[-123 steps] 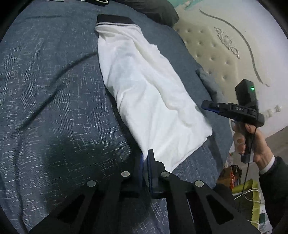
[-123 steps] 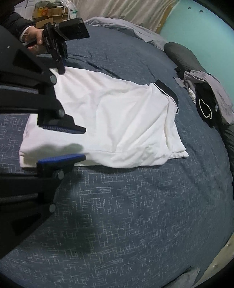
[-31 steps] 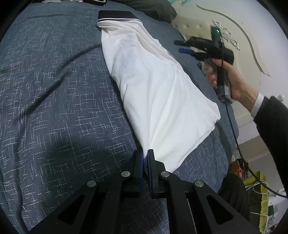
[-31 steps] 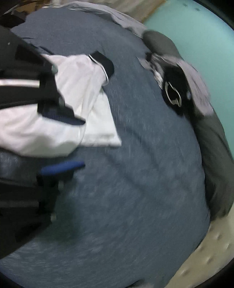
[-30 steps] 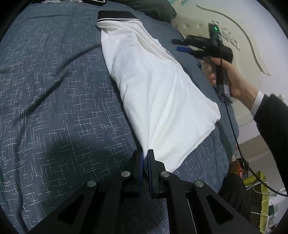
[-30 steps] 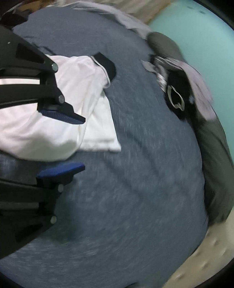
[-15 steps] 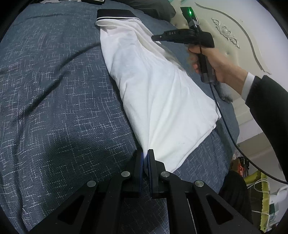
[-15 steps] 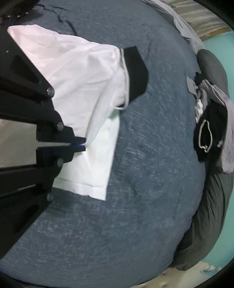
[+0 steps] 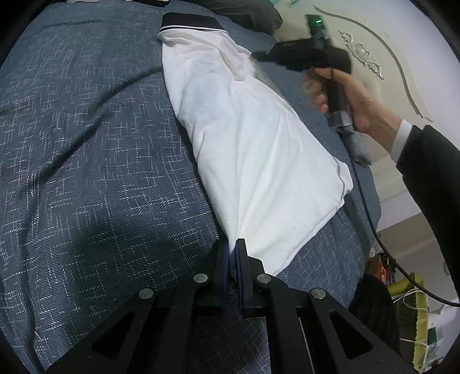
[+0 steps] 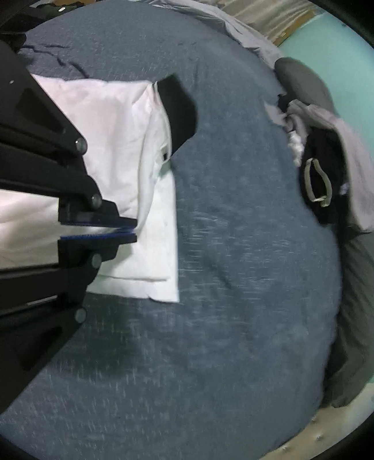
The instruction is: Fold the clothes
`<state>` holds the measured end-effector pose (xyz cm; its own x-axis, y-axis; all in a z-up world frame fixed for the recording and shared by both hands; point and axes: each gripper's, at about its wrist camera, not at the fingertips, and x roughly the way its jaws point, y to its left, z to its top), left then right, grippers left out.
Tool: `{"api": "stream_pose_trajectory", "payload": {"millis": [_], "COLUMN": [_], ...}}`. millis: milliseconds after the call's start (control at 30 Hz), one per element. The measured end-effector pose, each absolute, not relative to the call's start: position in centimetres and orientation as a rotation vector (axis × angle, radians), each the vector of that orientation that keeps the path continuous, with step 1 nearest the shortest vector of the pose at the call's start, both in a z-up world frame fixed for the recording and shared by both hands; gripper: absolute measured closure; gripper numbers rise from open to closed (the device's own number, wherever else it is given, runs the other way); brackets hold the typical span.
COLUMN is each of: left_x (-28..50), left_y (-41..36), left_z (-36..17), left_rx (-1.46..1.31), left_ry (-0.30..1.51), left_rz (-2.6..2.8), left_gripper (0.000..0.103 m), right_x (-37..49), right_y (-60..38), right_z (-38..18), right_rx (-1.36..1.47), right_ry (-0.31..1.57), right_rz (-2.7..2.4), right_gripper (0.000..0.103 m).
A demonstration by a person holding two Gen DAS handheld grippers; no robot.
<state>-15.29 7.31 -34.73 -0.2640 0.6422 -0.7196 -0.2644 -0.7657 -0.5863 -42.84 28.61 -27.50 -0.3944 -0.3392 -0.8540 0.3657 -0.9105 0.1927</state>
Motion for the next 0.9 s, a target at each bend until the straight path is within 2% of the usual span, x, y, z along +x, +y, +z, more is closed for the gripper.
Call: {"api": "stream_pose_trajectory", "payload": {"millis": [33,100,133,167,400,600,800,833,867,900], "left_x": [-15.3,-15.3,-15.3,-15.3,-15.3,-15.4,-15.5,-15.6,-15.6,-15.6], "left_y": [7.3,7.3,7.2,7.2,7.1,7.3,7.7,7.7,7.8,7.8], "left_z": [-34.8,-34.8,-34.8,-34.9,-35.0,-35.1,-35.2,-35.2,-35.2,-35.3], "left_rx": [-1.416,-1.416,-1.417,-1.417,-1.417,-1.417,-1.417,-1.417,-1.417,-1.417], "left_ry": [-0.476,-0.480,-0.482,-0.485,-0.494,-0.491,-0.485,-0.484,-0.484,-0.483], "left_rz": [2.064,2.064,2.064,2.064,2.061,2.063,2.063,2.063,2.062,2.062], "left_gripper": [0.098,0.098,0.098,0.098,0.098,0.098,0.098,0.098,0.098,0.098], "right_x": [-42.5,-41.9,-41.8,-41.6,-39.8,-38.2,-38.2,-38.2,-38.3,-38.3], "right_y": [28.6,27.5,26.5,25.4,15.0,9.7,7.0,6.7,6.5,6.5], "right_z": [-26.6,-24.3,-23.5,-22.6,-20.2,-21.6,-24.4,-24.8,-25.2,-25.4], "right_rx": [1.376,1.301,1.277,1.254,1.189,1.178,1.210,1.211,1.220,1.226], "right_ry": [0.026,0.047,0.074,0.105,0.414,0.674,0.834,0.860,0.883,0.886], "right_rz": [-2.329,-2.321,-2.298,-2.274,-2.089,-1.967,-1.879,-1.874,-1.864,-1.860], "right_gripper": [0.097,0.085,0.072,0.065,0.065,0.065,0.065,0.068,0.078,0.082]}}
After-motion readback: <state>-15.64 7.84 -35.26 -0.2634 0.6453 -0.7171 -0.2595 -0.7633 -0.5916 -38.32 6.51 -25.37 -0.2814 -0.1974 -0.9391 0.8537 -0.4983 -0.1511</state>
